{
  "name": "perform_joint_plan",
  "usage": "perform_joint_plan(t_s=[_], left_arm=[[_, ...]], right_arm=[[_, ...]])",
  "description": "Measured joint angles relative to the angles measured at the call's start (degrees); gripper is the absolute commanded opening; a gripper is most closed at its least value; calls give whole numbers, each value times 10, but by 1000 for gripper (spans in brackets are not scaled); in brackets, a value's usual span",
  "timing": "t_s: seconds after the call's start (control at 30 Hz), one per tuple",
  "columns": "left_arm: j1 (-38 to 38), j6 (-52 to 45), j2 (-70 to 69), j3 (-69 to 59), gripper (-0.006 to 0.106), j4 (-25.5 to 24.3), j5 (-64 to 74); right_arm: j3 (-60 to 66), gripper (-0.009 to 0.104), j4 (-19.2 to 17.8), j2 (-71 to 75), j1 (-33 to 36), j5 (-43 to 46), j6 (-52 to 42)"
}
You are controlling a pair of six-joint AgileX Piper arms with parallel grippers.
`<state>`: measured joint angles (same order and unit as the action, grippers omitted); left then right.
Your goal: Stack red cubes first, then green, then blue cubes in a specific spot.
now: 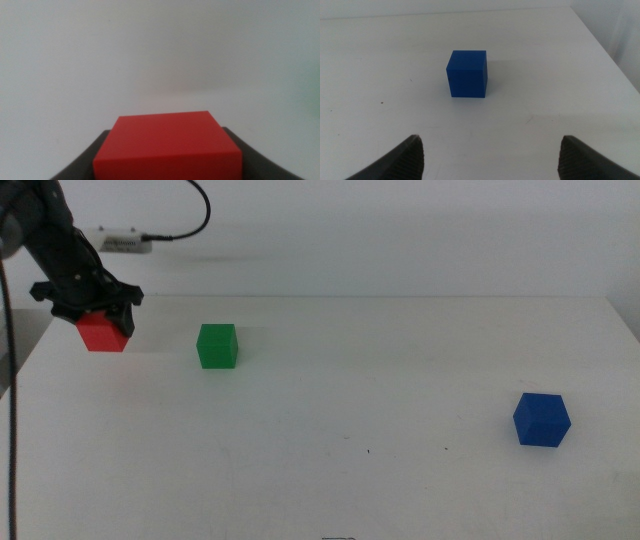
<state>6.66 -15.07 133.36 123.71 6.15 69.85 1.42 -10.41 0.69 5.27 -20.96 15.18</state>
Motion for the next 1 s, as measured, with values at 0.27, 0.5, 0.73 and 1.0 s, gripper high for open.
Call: perform_joint_plan(t_s=[0.27, 0.5, 0.73, 1.0], left_arm=[[-7, 18, -146, -198, -1, 26, -4], [-66, 146, -346, -416, -1, -9, -56], [-184, 296, -421, -472, -1, -61, -19], [-318, 377, -399, -467, -1, -66, -30]], right_arm=[[0, 94, 0, 0, 0, 0, 0], [0, 94, 0, 0, 0, 0, 0], [0, 94, 0, 0, 0, 0, 0], [0, 94, 0, 0, 0, 0, 0]])
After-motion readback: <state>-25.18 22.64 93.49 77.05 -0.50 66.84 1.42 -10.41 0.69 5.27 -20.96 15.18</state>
